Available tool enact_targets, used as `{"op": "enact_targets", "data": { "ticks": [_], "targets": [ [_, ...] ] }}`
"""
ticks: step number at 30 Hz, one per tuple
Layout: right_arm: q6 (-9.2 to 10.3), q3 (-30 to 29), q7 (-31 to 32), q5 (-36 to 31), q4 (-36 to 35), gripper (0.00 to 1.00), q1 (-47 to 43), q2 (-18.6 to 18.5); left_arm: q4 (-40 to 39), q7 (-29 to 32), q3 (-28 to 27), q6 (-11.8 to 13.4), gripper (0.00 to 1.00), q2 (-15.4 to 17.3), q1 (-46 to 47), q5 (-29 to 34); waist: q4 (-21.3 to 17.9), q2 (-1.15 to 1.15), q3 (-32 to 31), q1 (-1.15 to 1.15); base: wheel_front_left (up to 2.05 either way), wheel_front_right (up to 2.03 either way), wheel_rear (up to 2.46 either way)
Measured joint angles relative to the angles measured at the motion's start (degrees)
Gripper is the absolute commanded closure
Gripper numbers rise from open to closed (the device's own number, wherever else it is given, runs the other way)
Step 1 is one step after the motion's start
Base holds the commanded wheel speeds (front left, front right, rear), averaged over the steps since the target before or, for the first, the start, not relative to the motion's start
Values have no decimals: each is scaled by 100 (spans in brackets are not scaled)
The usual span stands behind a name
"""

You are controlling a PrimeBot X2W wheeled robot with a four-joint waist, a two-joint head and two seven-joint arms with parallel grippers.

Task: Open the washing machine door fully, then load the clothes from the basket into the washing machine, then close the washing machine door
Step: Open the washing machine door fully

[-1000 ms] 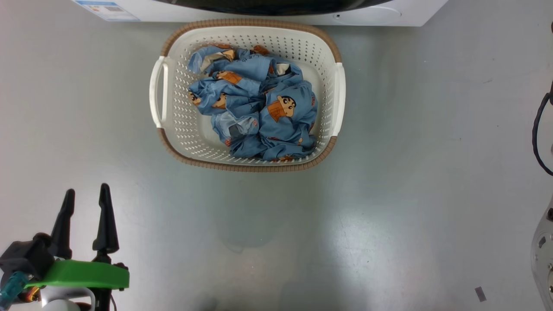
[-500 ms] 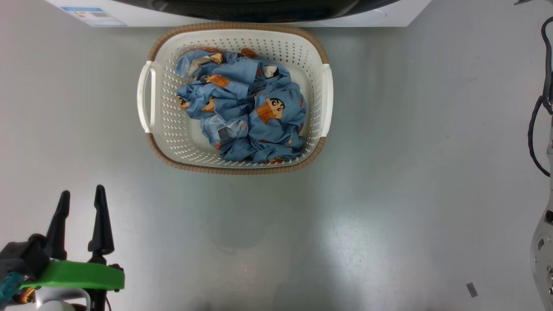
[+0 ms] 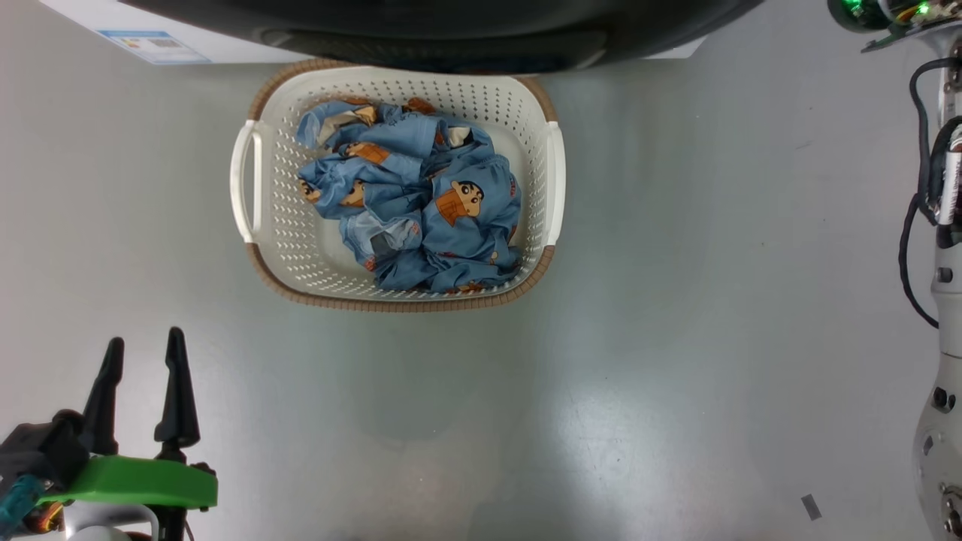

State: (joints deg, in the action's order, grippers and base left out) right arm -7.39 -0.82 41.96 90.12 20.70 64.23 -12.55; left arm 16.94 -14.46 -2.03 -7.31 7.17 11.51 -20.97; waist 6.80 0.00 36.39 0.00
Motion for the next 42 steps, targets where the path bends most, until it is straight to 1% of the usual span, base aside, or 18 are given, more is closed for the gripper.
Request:
{"op": "enact_targets", "data": {
  "ticks": [6, 16, 21, 30, 32, 37, 42],
  "targets": [
    [0, 79, 119, 5, -56, 100, -137, 84, 54, 0, 4, 0, 0, -20, 1, -8, -3, 0, -64, 0, 0, 0, 0],
    [0, 401, 443, 5, -261, 100, -544, 238, 161, 0, -2, 0, 0, -63, 71, -41, -68, 0, -248, 0, 0, 0, 0],
    [0, 569, 597, 4, -330, 100, -796, 299, 201, 0, -65, 0, 0, -155, 86, -58, -128, 0, -412, 0, 0, 0, 0],
    [0, 756, 697, 5, -426, 100, -1343, 404, 363, 0, -153, 0, 0, -265, 83, -90, -214, 0, -902, 0, 0, 0, 0],
    [0, 798, 746, 58, -502, 100, -1507, 495, 392, 0, -154, 0, 0, -297, 79, -90, -238, 0, -1024, 0, 0, 0, 0],
    [0, 1091, 787, 73, -675, 100, -1941, 689, 446, 0, -205, 0, 0, -361, 48, -89, -292, 0, -1337, 0, 0, 0, 0],
    [0, 1324, 726, 157, -678, 100, -2395, 744, 492, 0, -257, 0, 0, -402, -64, -89, -313, 0, -1672, 0, 0, 0, 0]
  ]
}}
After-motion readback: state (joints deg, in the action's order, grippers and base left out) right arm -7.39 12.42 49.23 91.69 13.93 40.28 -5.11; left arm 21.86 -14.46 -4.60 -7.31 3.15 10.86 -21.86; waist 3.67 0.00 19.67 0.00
